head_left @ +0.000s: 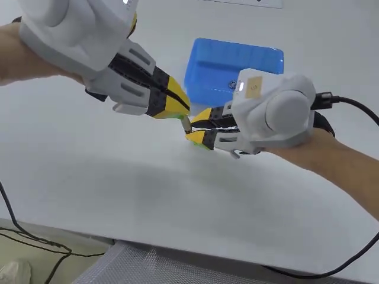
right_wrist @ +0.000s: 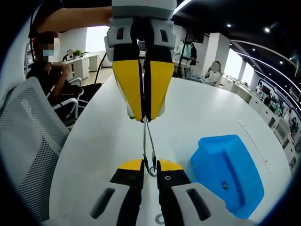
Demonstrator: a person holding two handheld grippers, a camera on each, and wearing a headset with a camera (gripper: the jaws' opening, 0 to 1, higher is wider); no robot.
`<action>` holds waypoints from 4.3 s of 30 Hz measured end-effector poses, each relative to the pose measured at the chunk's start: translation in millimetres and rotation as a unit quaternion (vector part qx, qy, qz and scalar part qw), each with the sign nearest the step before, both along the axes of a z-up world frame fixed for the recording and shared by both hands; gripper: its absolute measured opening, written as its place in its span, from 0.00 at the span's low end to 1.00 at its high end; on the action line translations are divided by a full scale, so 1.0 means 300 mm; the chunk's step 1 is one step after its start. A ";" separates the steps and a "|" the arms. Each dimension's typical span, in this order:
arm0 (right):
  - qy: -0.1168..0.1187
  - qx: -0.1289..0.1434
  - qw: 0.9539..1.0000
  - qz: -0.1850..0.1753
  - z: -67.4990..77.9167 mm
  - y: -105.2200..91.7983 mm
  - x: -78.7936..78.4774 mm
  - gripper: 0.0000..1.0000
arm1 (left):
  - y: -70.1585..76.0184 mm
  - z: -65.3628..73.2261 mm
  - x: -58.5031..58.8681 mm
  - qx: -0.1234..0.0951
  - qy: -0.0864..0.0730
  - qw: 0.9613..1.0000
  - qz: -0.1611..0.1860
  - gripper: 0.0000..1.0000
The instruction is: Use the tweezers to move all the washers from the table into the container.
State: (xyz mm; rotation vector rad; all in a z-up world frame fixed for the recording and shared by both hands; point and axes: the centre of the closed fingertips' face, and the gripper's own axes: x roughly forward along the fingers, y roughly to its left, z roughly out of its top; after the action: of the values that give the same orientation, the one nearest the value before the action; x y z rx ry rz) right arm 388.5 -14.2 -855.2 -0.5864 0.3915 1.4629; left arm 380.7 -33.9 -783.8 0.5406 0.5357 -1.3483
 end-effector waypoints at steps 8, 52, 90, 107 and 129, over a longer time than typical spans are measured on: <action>0.005 0.000 1.000 0.001 -0.008 0.003 -0.005 0.12 | 0.002 -0.009 -0.001 -0.002 0.005 1.000 0.002 0.05; -0.006 0.006 1.000 0.002 0.087 -0.018 -0.003 0.10 | -0.038 0.108 -0.023 -0.004 -0.010 1.000 -0.014 0.05; -0.084 0.032 0.994 -0.067 0.287 -0.136 0.253 0.10 | -0.135 0.285 0.214 0.010 -0.100 0.993 -0.069 0.05; -0.076 0.014 0.994 -0.070 0.194 -0.144 0.348 0.10 | -0.134 0.191 0.315 0.010 -0.082 0.995 -0.055 0.05; -0.033 -0.004 0.996 -0.085 0.051 -0.135 0.394 0.10 | -0.125 0.055 0.383 0.016 -0.048 0.999 -0.014 0.05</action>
State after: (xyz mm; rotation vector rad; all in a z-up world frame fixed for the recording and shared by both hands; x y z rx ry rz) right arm 506.6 -54.6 -840.0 -0.5913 0.3872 1.2763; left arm 495.5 -71.4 -767.3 0.6374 0.4731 -1.3351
